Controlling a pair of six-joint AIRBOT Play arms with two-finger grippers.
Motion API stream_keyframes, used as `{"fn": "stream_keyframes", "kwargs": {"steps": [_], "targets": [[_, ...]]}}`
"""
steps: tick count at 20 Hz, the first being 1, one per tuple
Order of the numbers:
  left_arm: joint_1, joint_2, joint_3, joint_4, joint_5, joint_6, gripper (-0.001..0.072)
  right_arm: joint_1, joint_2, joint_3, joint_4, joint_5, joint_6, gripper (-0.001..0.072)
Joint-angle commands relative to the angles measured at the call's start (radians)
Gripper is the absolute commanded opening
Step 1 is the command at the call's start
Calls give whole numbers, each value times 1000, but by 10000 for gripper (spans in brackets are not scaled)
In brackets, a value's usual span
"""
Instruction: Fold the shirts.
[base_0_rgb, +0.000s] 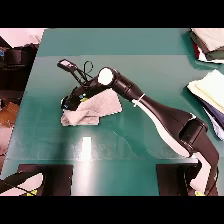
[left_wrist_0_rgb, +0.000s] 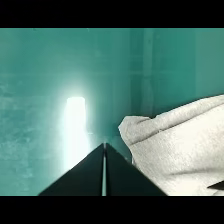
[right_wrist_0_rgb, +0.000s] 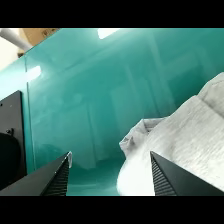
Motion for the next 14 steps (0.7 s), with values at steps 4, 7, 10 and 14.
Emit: {"fn": "stream_keyframes", "kwargs": {"steps": [4, 7, 10, 14], "targets": [[3, 4, 0, -33, -19, 0, 22, -196, 108, -179, -206, 240, 106, 568], [3, 4, 0, -55, -8, 0, 21, -369, 164, -343, -204, 265, 135, 569], [3, 4, 0, -60, 0, 0, 21, -509, 174, -454, -148, 232, 169, 570], [3, 2, 0, -72, 8, 0, 22, -586, 132, -528, 56, 180, 167, 570]]}}
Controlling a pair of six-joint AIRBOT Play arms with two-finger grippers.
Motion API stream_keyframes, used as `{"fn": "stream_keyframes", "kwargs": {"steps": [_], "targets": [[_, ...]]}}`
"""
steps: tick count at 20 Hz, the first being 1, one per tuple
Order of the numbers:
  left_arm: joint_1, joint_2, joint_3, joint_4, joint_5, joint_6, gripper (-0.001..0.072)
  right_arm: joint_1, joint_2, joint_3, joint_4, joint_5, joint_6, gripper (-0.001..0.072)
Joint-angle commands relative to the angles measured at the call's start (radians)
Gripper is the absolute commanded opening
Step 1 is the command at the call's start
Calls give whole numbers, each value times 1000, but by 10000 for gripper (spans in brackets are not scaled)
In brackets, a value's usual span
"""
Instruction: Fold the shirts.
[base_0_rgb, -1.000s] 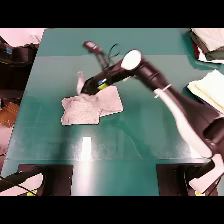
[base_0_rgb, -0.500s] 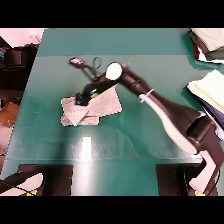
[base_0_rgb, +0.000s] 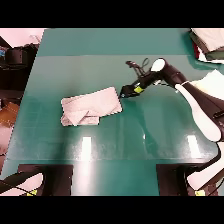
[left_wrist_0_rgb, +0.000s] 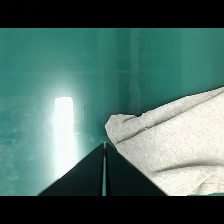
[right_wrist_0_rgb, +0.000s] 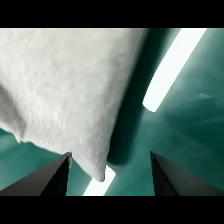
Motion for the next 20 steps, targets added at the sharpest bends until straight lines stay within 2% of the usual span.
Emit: {"fn": "stream_keyframes", "kwargs": {"steps": [1, 10, 11, 13, 14, 15, 20], "targets": [[1, -4, 0, -16, 11, 1, 21, -63, -42, -54, 158, -21, 10, 570], [1, -4, -2, -19, 7, 1, 22, 142, -236, 151, 238, -35, 10, 567], [1, -5, -2, -19, 7, 1, 21, 163, -244, 160, 260, -55, 6, 545], [1, -4, -2, -19, 7, 1, 22, 195, -245, 164, 269, -105, -13, 247], [1, -5, -2, -19, 7, 1, 22, 206, -245, 164, 269, -112, -18, 54], [1, -4, -2, -19, 7, 1, 22, 208, -245, 164, 268, -106, -29, 14], [1, -4, -2, -19, 6, 1, 21, 97, -124, 164, 163, -90, -32, 10]]}}
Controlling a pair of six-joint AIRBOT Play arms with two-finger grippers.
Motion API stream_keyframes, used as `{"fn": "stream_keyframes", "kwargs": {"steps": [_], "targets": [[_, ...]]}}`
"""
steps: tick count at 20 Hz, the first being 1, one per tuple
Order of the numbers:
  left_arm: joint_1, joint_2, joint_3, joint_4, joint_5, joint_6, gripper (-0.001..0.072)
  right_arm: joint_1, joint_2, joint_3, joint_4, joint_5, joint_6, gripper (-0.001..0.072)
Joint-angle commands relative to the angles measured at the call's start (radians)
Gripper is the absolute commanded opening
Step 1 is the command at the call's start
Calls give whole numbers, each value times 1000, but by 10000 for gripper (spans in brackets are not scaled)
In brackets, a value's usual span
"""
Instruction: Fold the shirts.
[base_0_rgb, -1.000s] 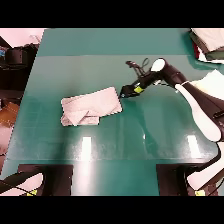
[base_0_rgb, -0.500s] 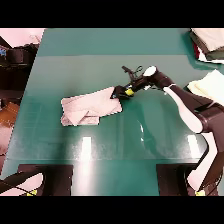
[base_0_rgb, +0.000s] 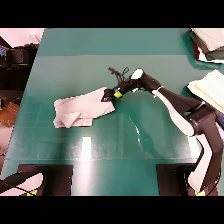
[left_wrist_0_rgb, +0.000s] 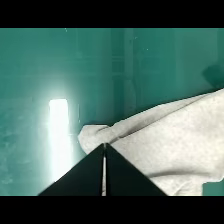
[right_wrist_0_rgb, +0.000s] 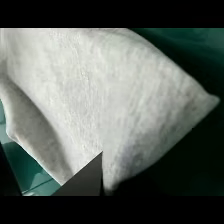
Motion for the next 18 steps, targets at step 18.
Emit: {"fn": "stream_keyframes", "kwargs": {"steps": [18], "targets": [[0, -1, 0, -135, -33, 25, 21, -1037, 472, 3, -212, 3, -63, 9]]}}
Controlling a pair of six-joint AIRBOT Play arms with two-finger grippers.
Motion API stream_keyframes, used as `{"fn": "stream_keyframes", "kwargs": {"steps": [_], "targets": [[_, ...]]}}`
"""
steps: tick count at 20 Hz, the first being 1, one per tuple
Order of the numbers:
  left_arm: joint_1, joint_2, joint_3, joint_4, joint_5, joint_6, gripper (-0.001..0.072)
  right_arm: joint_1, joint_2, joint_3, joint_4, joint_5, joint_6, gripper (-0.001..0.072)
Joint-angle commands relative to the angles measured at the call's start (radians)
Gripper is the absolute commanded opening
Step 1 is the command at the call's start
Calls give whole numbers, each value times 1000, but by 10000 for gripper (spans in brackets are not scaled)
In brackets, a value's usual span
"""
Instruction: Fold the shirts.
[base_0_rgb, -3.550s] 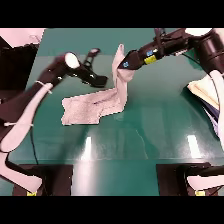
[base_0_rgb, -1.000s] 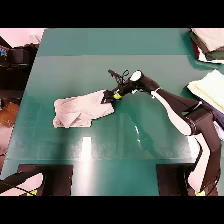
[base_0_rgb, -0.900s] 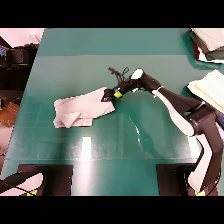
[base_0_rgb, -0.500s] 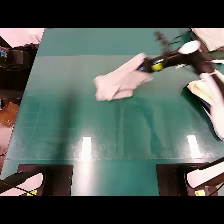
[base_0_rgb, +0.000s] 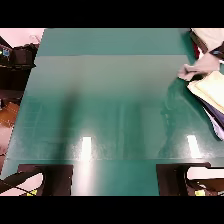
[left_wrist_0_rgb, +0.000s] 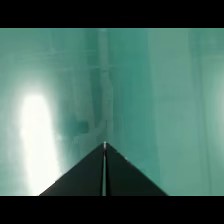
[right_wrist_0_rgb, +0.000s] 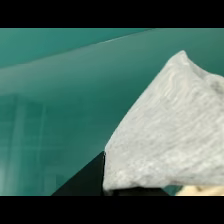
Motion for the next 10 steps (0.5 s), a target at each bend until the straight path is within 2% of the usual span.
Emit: {"fn": "stream_keyframes", "kwargs": {"steps": [1, 3, 6, 8, 10], "targets": [[0, -1, 0, -22, 0, -3, 21, -104, 10, 2, 60, -12, -63, 10], [0, -1, 0, -22, 0, -2, 21, -129, 12, 11, 134, -13, -106, 9], [0, -1, 0, -22, 0, -2, 22, -143, 11, 105, 143, 13, -115, 9], [0, -1, 0, -22, 0, -2, 22, -156, 11, 182, 131, 55, -113, 9], [0, -1, 0, -21, 0, -2, 21, -158, 12, 239, 34, 108, -79, 10]]}}
